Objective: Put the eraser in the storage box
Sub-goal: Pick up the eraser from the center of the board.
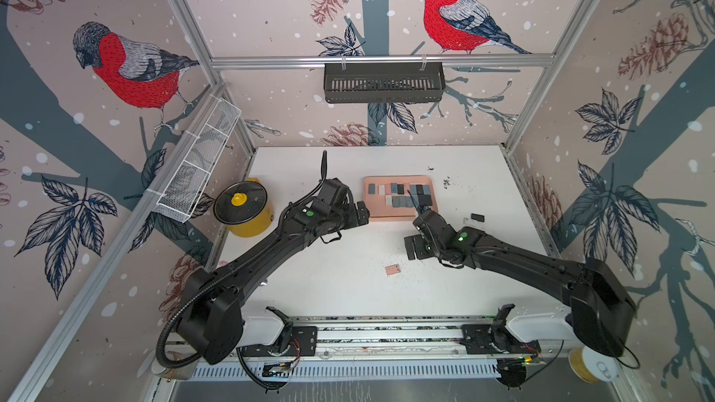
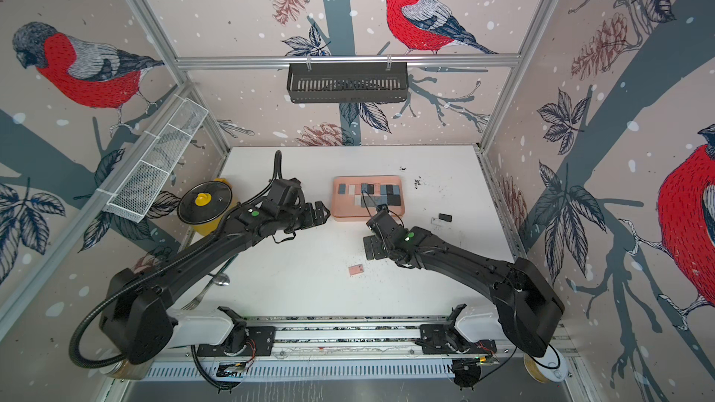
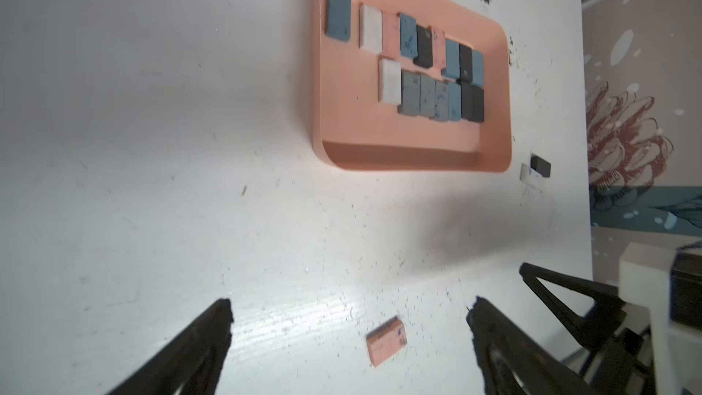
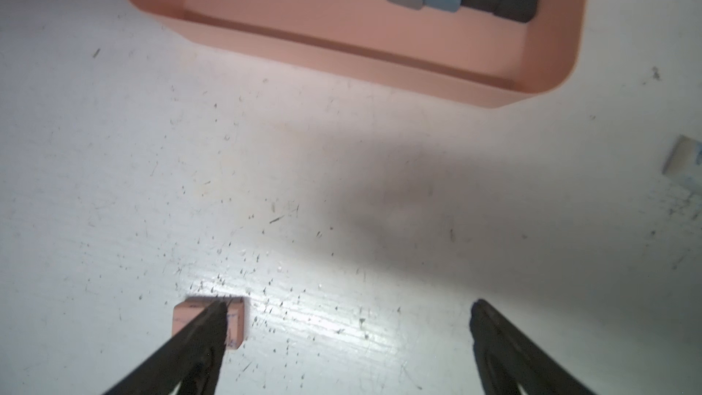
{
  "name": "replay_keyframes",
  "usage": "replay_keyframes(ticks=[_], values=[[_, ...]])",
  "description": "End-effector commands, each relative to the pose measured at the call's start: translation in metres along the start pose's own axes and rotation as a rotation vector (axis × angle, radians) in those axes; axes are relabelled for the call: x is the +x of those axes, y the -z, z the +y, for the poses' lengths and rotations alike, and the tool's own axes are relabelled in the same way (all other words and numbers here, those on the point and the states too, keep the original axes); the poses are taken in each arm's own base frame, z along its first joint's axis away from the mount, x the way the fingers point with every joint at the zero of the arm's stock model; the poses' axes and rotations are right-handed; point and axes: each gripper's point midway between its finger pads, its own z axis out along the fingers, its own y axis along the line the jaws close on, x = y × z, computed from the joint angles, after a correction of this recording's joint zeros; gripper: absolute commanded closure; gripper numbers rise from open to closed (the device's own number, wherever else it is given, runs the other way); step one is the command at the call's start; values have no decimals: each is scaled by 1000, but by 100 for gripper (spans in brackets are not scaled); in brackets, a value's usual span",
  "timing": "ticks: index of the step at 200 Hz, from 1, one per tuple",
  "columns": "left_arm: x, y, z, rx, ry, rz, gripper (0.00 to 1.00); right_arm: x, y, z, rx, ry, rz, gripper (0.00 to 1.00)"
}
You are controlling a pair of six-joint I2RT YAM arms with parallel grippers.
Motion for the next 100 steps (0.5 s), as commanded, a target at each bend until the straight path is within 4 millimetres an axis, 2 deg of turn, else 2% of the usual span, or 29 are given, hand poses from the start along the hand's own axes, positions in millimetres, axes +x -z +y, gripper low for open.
replay_keyframes(ticks=[1,46,71,100], values=[[6,0,-4,87,80,-14,3,19,-3,9,13,36,20,1],[28,-2,6,120,145,16,2,58,-17,24,44,134,94,1],[33,-2,8,129,163,23,2,67,-21,30,53,168,109,1],[36,-1,11,130,182,21,2,68,-29,36,60,190,120,1]])
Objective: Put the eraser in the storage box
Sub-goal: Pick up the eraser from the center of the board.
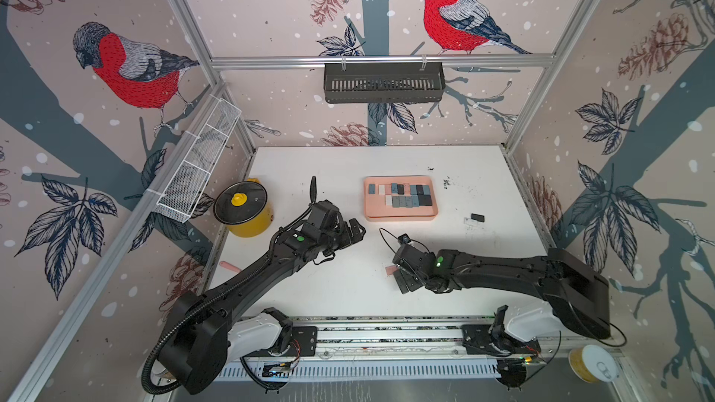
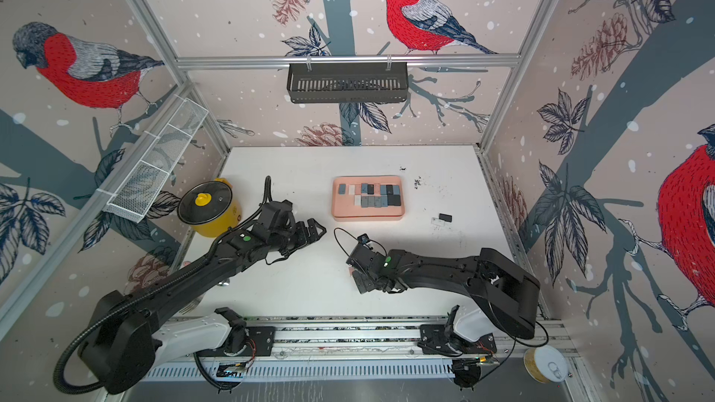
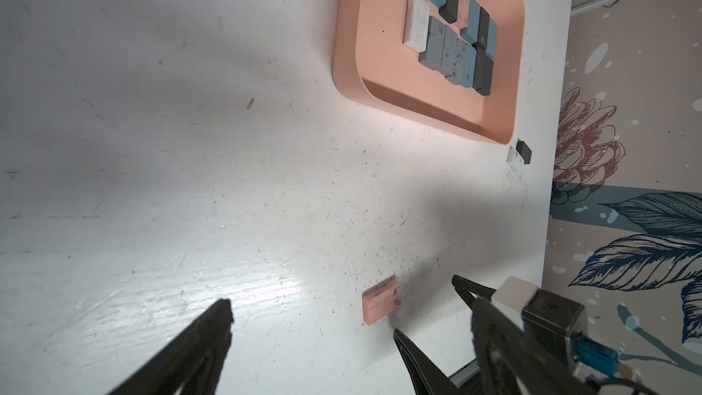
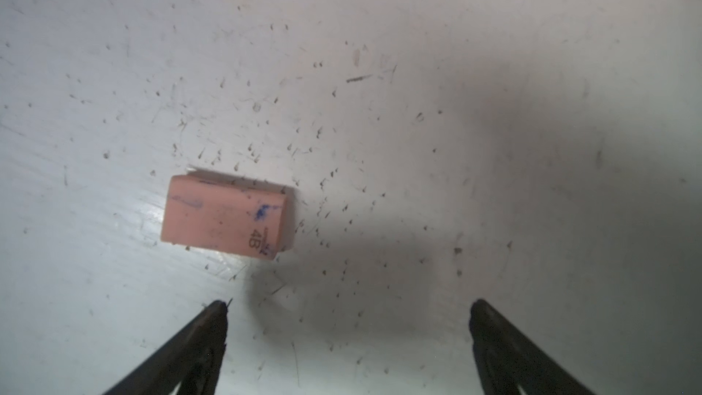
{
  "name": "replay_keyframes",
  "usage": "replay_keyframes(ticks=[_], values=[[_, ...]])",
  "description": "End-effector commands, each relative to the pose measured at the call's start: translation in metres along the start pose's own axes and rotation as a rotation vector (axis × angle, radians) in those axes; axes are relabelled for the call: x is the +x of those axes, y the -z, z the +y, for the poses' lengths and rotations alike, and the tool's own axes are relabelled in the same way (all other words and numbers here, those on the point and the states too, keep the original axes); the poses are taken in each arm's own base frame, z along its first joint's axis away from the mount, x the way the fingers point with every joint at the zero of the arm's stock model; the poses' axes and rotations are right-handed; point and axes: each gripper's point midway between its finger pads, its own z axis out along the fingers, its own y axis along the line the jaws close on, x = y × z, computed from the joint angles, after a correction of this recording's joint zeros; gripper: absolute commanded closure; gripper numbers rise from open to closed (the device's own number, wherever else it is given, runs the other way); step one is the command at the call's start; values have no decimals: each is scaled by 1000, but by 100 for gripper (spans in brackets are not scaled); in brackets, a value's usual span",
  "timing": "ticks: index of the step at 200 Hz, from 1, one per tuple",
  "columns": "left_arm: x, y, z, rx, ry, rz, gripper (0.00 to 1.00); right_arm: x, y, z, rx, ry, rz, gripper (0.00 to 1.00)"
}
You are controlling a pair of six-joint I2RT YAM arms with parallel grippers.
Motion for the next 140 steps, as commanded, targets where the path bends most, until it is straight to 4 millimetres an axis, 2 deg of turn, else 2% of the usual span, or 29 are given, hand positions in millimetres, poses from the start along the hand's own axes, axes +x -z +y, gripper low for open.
replay_keyframes(ticks=[1,19,38,102,140], values=[[-6,2,-8,43,25,-27,3,-6,-4,1,26,-7,-13,1],[-5,1,-5,34,31,-24,2,-10,-9,3,37,-1,-9,1],[-5,1,0,20,41,-22,3,-14,-17,-2,74,-21,4,1],[-12,0,10,10,58,-25,3,-48,-33,-21,72,-104,6,0],[-11,-5,7,24,55,-7,2,-61,-25,-20,57,-109,-10,5]])
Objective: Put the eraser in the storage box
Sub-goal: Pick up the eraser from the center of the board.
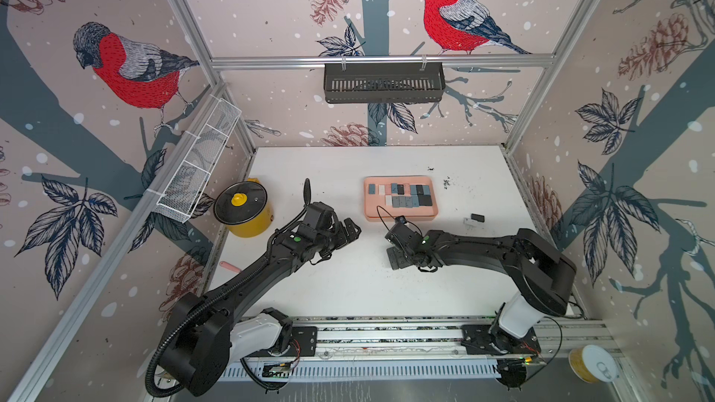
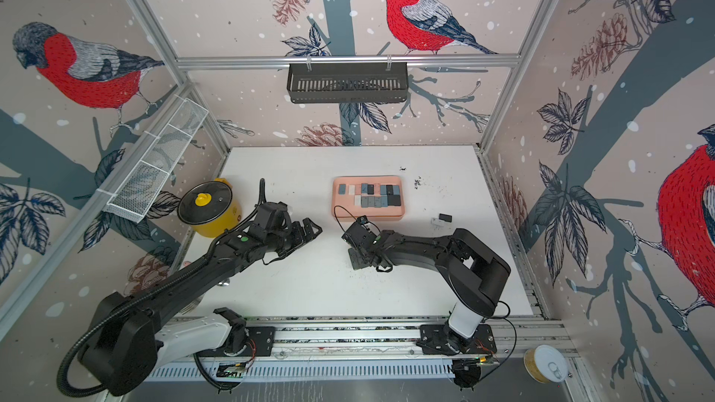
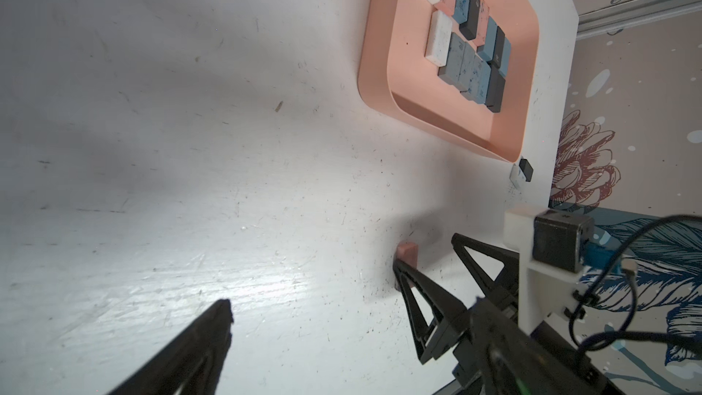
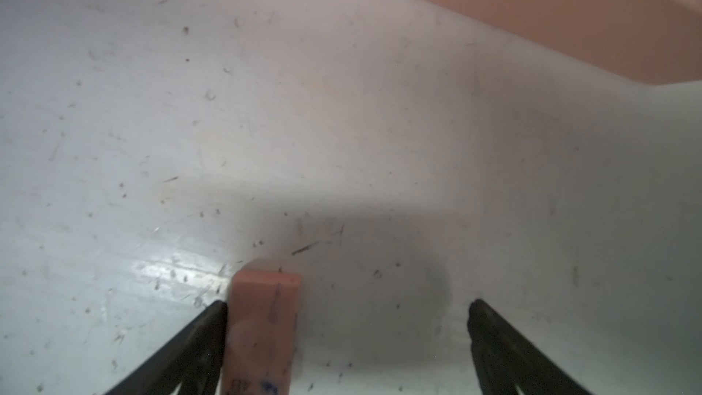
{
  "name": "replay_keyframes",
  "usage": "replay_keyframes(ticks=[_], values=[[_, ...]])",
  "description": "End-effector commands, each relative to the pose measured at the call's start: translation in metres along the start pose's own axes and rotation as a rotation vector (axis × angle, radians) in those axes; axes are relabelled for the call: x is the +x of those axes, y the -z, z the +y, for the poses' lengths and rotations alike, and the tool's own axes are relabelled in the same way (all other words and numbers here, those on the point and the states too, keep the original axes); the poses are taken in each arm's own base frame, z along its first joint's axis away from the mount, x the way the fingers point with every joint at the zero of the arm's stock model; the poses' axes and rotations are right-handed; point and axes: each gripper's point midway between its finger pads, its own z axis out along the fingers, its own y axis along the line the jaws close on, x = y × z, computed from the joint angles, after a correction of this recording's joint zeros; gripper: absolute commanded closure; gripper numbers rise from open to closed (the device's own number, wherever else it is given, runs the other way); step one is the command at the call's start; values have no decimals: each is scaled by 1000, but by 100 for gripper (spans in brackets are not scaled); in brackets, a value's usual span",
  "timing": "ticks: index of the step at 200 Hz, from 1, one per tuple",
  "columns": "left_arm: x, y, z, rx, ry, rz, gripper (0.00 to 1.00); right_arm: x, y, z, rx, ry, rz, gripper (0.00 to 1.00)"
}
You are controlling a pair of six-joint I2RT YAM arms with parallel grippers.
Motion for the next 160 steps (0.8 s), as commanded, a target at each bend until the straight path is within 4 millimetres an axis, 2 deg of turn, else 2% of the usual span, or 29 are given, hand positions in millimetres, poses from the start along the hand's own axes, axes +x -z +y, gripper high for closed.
replay_keyframes(ticks=[1,34,58,102,142,160], values=[[-4,-2,-8,34,-8,-5,2,-1,7,4,-14,30,11,5],[-4,-3,-10,47,-13,-1,3,0,21,18,-78,-9,7,7],[-2,-3,-11,59,-13,2,2,5,23,25,-119,-50,21,12],[1,-3,-7,55,-16,9,2,11,12,25,-100,-68,46,21],[3,-1,-4,50,-23,12,2,15,3,27,-95,-73,64,33],[3,-1,-4,51,-22,10,2,16,1,28,-91,-74,70,43]])
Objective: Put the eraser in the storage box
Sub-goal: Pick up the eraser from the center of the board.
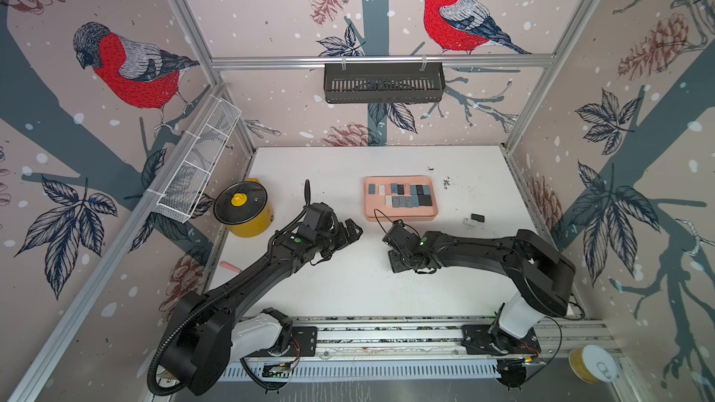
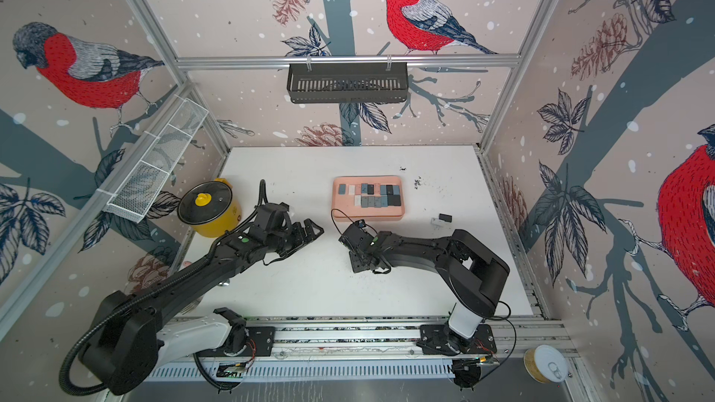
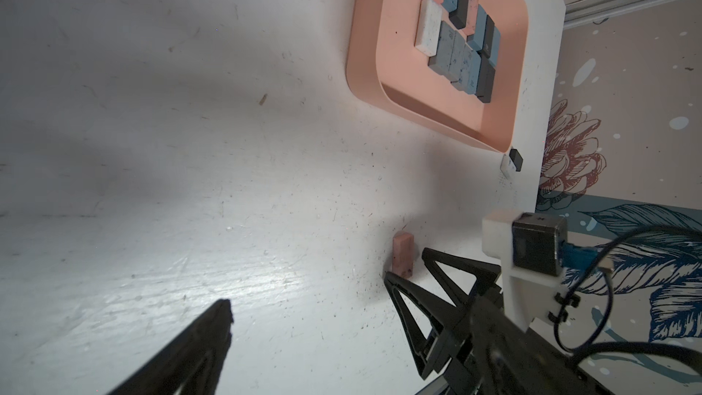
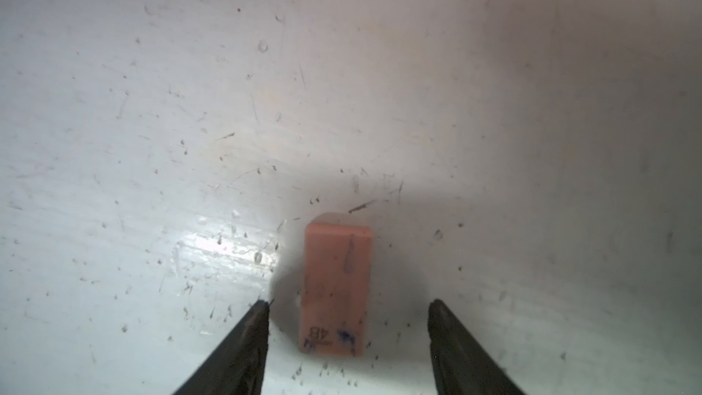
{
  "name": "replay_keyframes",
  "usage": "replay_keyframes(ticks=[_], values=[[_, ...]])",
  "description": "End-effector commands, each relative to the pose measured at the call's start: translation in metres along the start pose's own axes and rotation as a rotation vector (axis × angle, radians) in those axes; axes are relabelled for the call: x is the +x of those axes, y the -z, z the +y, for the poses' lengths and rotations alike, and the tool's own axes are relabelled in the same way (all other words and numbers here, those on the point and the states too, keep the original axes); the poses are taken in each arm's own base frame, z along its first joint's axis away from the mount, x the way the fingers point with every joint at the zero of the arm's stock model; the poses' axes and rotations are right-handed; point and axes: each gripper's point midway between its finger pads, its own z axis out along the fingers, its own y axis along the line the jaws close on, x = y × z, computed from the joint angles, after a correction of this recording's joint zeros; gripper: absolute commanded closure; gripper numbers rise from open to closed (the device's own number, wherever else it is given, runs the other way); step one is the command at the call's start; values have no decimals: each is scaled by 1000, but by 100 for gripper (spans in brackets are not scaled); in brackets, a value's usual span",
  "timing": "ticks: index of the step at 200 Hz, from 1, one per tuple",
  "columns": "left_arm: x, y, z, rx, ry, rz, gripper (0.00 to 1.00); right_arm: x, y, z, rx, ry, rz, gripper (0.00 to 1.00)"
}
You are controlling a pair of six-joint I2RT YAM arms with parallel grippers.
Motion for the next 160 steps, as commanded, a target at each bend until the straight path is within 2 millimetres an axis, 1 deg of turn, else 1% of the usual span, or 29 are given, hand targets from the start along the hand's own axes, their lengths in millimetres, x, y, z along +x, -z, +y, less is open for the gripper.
replay_keyframes(ticks=[1,10,40,57,72,85,99,113,140,160], values=[[0,1,-2,17,-14,0,2,-1,-3,2,-3,-19,-1,43],[0,1,-2,16,-12,-2,2,0,-4,2,-1,-21,0,47],[-1,0,-1,16,-9,0,3,0,-9,1,6,-22,2,54],[-1,-1,1,13,-5,1,3,1,-12,2,13,-19,11,64],[-2,-1,1,14,-1,3,2,1,-12,1,27,-20,12,68],[-2,-1,2,15,-1,4,3,0,-12,-2,46,-18,9,76],[-1,-3,3,9,-1,11,2,-1,-10,-6,68,-20,5,78],[-1,-6,4,5,-2,23,3,-3,-8,-9,73,-27,-2,84],[-6,-7,1,7,-15,26,3,-12,-6,-13,46,-48,0,85],[-12,-7,-4,16,-22,32,3,-24,2,-15,43,-47,-11,85]])
